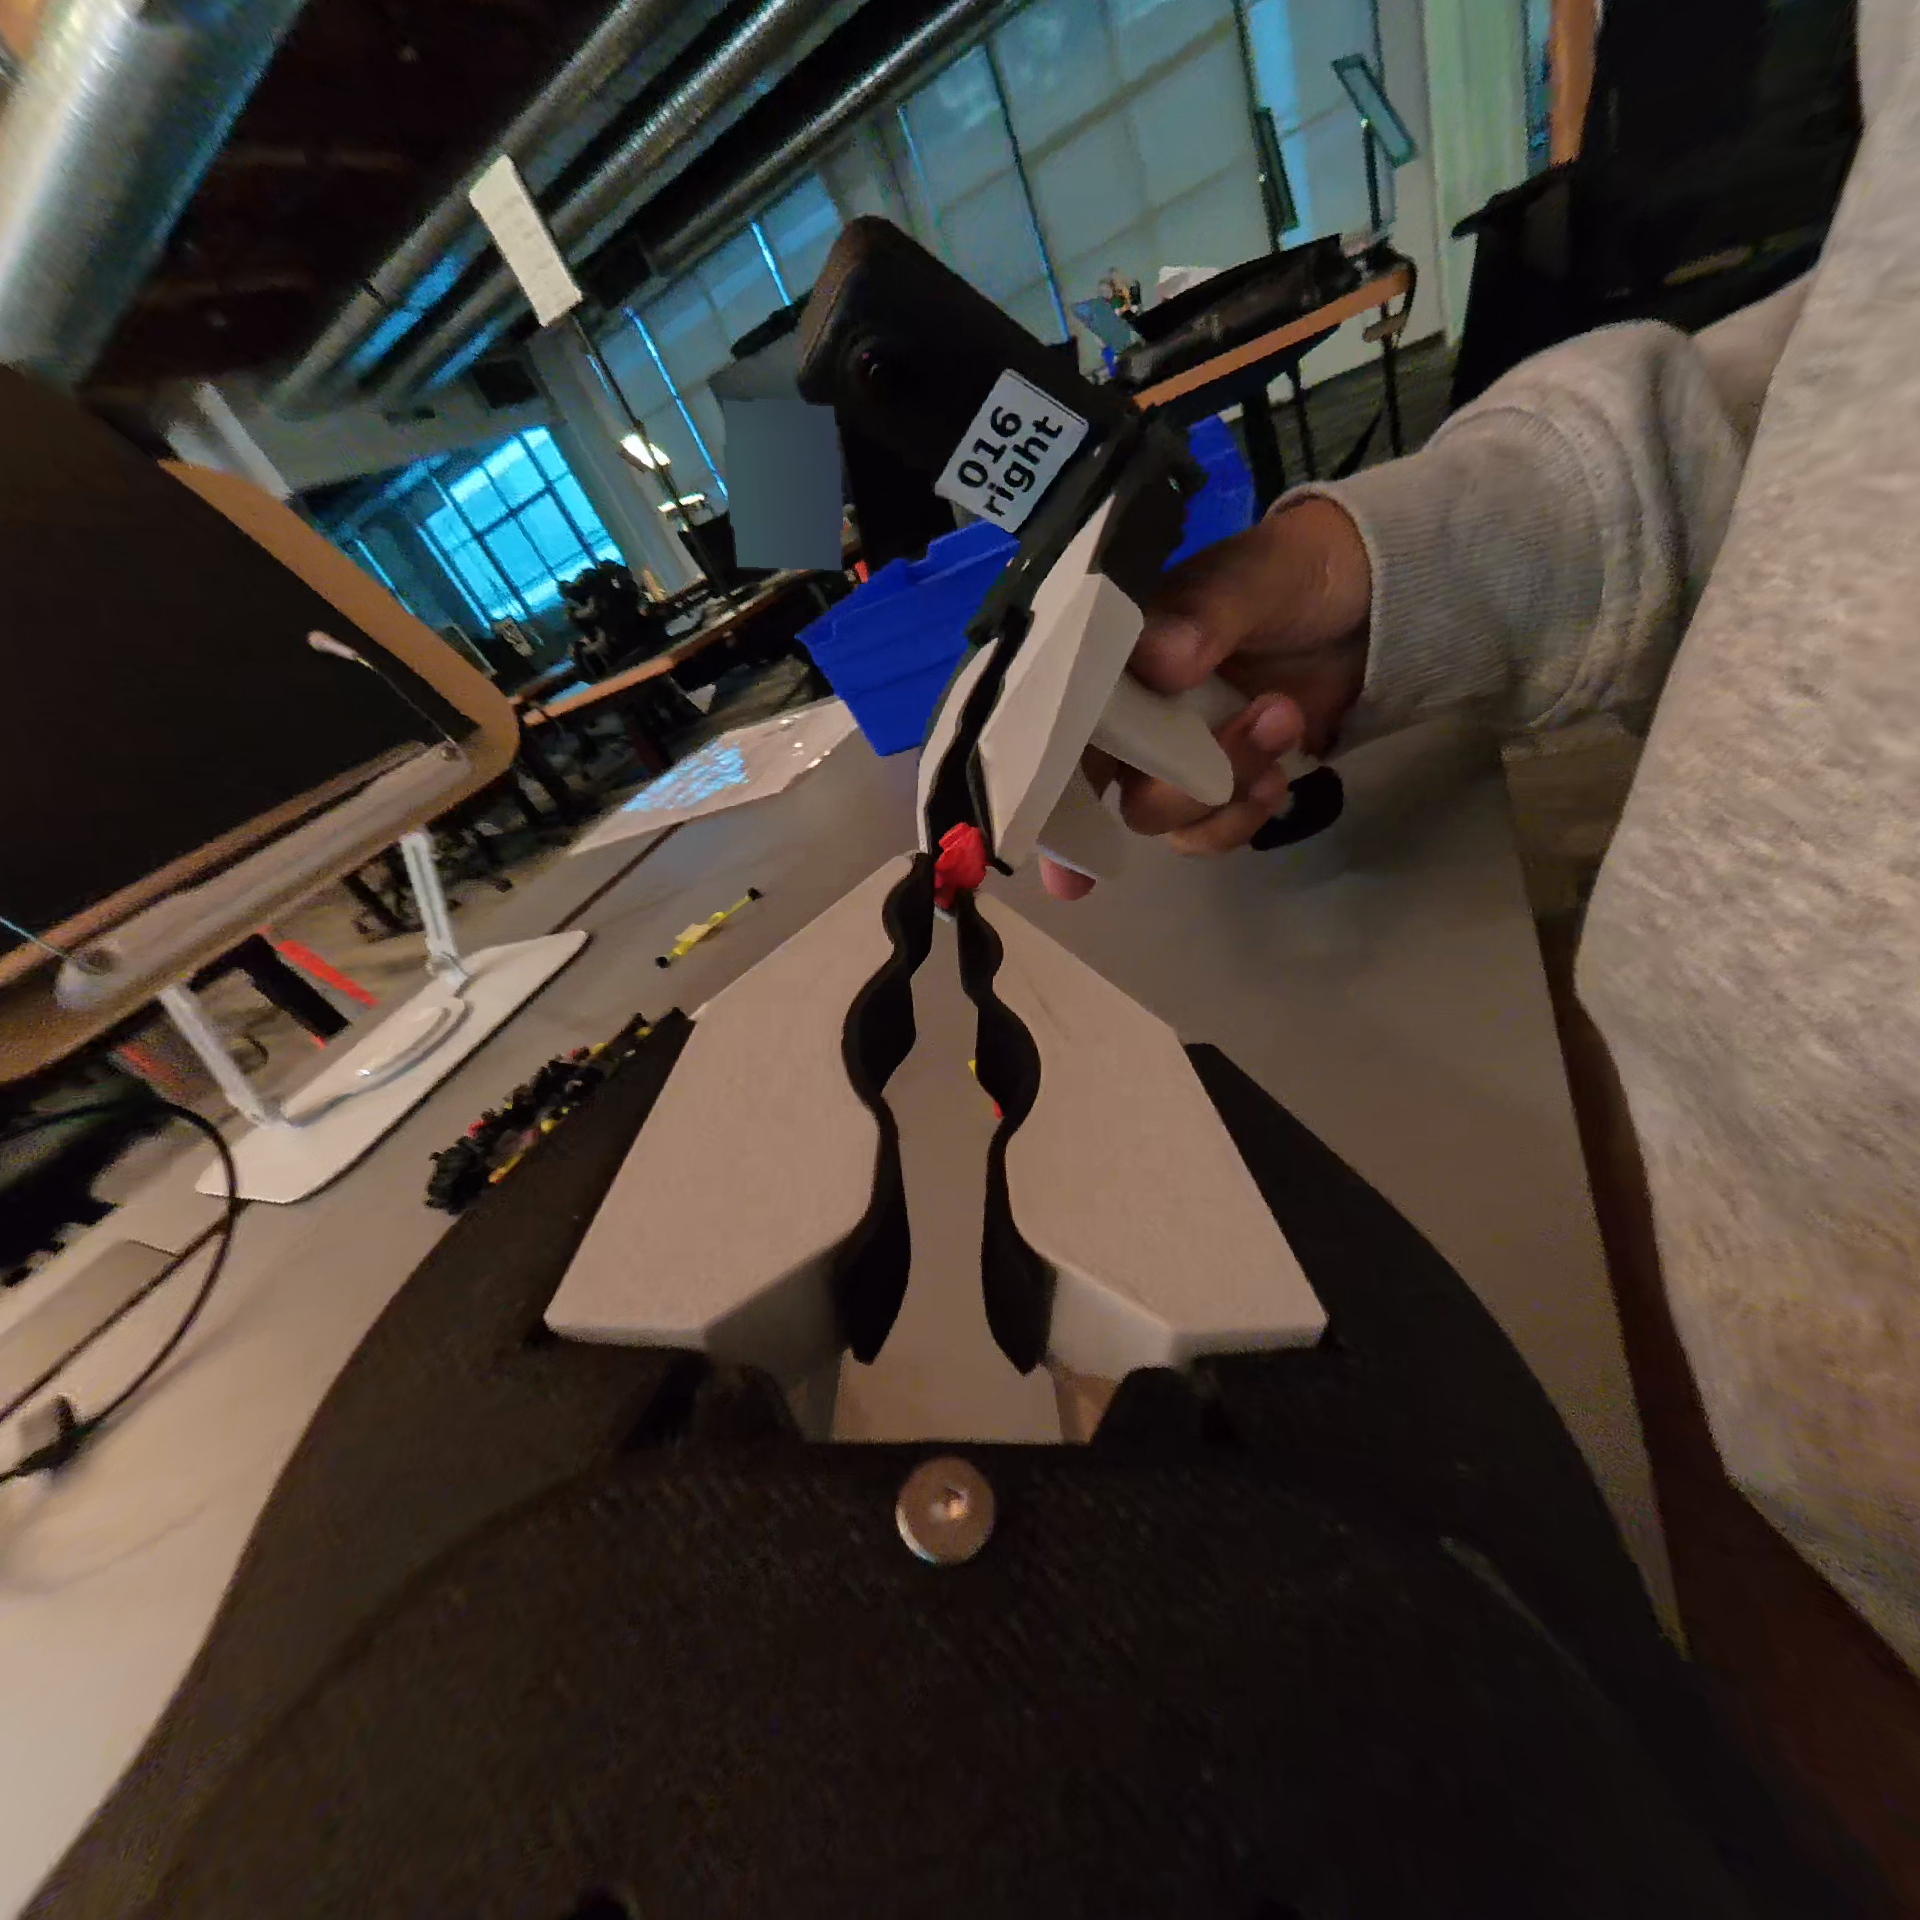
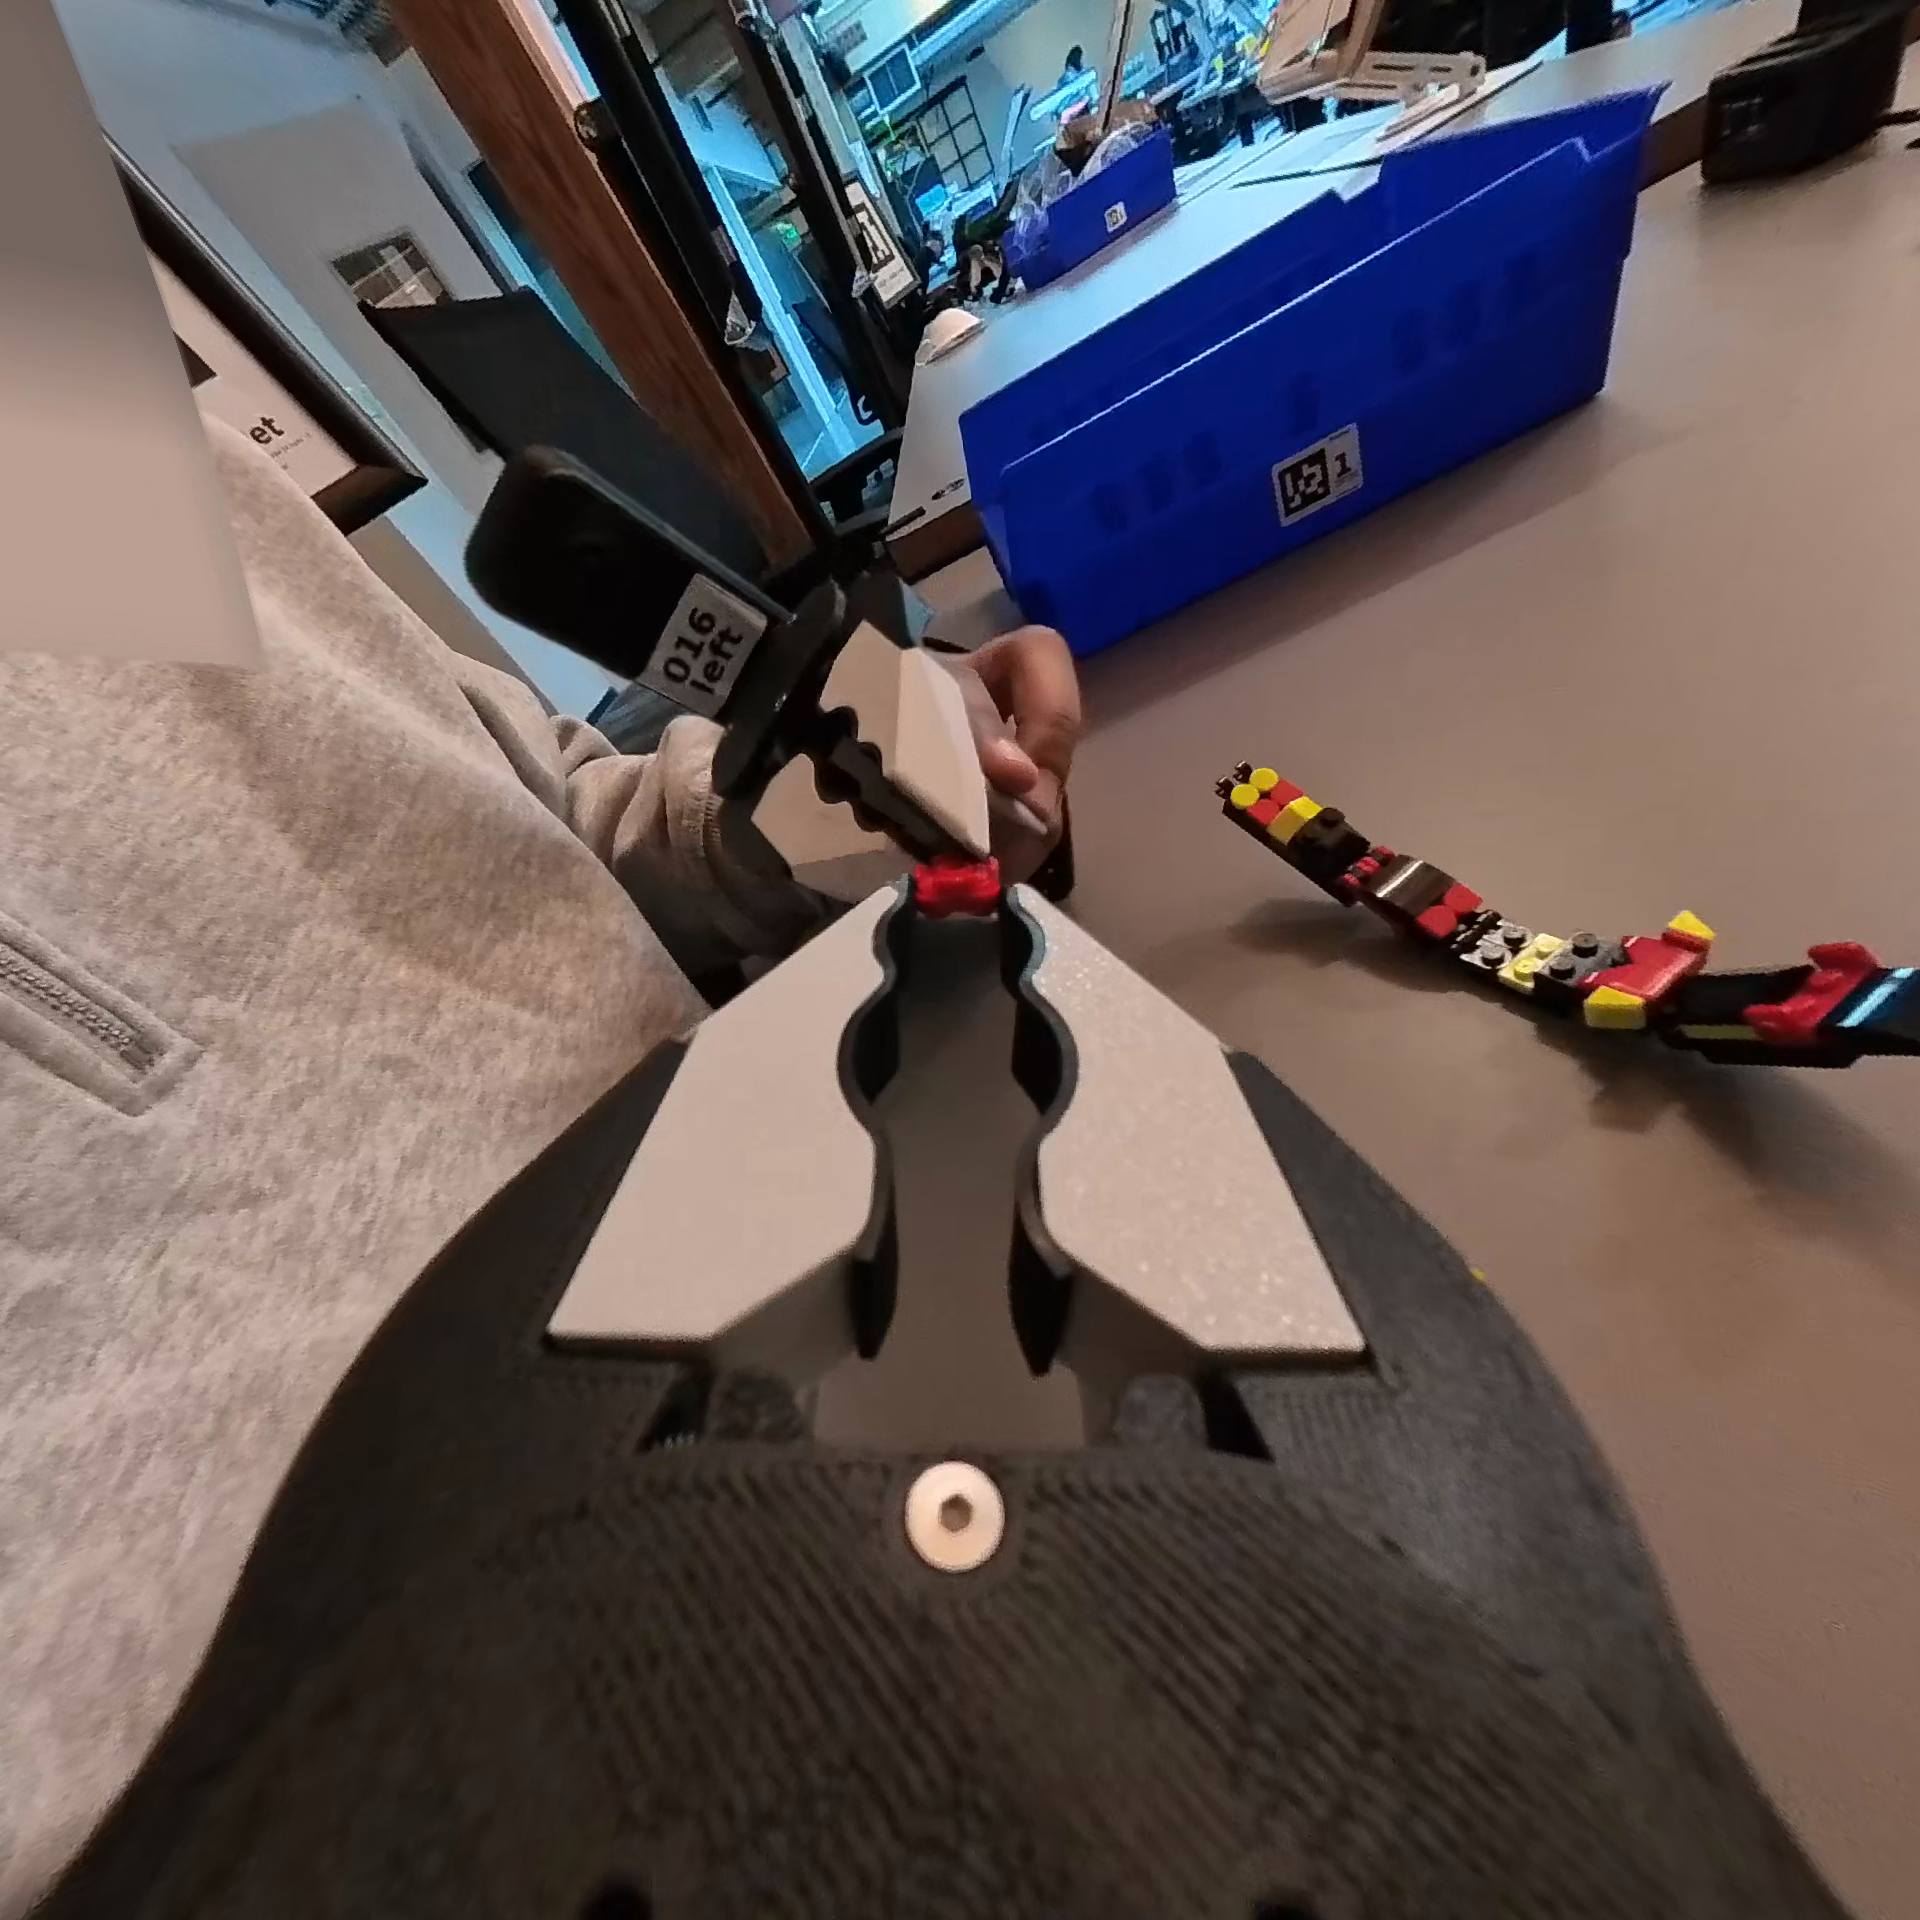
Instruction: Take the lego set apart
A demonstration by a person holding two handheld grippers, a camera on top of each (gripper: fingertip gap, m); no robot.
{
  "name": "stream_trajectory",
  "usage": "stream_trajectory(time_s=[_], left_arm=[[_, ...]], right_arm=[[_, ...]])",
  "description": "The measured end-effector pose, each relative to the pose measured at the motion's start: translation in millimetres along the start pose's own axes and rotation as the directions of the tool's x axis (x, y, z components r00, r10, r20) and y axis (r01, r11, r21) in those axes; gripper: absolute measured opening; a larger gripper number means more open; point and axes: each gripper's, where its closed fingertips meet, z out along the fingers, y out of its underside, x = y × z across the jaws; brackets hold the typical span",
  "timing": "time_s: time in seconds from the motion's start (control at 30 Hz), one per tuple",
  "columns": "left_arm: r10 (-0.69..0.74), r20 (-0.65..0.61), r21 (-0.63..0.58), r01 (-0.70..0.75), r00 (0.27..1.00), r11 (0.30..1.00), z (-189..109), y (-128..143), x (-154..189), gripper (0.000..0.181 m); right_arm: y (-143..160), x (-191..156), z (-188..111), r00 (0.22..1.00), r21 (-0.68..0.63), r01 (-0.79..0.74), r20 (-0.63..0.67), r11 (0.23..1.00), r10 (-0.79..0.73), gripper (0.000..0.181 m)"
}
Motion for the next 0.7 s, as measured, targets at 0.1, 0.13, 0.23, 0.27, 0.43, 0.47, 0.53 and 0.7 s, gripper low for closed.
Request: stream_trajectory(time_s=[0.1, 0.13, 0.23, 0.27, 0.43, 0.47, 0.53, 0.7], left_arm=[[0.006, -0.004, 0.002, -0.006, 1.0, 1.0, 0.0, -0.3, 1.7, 0.003], [-0.003, -0.006, 0.005, 0.003, 1.0, 1.0, -0.3, -0.6, 1.6, 0.003], [0.005, -0.005, 0.001, -0.005, 1.0, 1.0, -0.2, -0.2, 2.1, 0.003], [0.008, -0.01, 0.001, -0.008, 1.0, 1.0, -0.1, -0.1, 3.2, 0.003], [0.023, -0.068, 0.002, -0.023, 0.997, 1.0, -0.5, 0.2, 12.7, 0.003], [0.029, -0.084, -0.005, -0.029, 0.996, 1.0, -0.3, 1.3, 15.6, 0.003], [0.043, -0.102, -0.021, -0.045, 0.994, 0.999, 0.1, 3.6, 19.4, 0.003], [-0.021, -0.12, -0.037, 0.017, 0.992, 0.999, 0.0, 1.0, 17.2, 0.002]], right_arm=[[1.2, -0.7, -0.3, 1.0, -0.013, -0.013, 0.005, 1.0, 0.013, 0.013], [1.2, -0.7, -0.2, 1.0, -0.014, -0.016, 0.004, 1.0, 0.016, 0.013], [2.7, -0.5, -0.3, 1.0, -0.025, -0.03, 0.006, 0.999, 0.03, 0.013], [3.4, -0.9, -0.6, 0.999, -0.03, -0.043, 0.014, 0.999, 0.043, 0.013], [10.4, -5.8, -2.5, 0.972, -0.075, -0.205, 0.102, 0.976, 0.212, 0.012], [13.0, -6.4, -3.1, 0.964, -0.09, -0.23, 0.116, 0.969, 0.24, 0.013], [17.0, -6.8, -3.9, 0.951, -0.112, -0.265, 0.133, 0.958, 0.279, 0.013], [14.0, -7.5, -4.4, 0.939, -0.085, -0.286, 0.175, 0.954, 0.297, 0.013]])
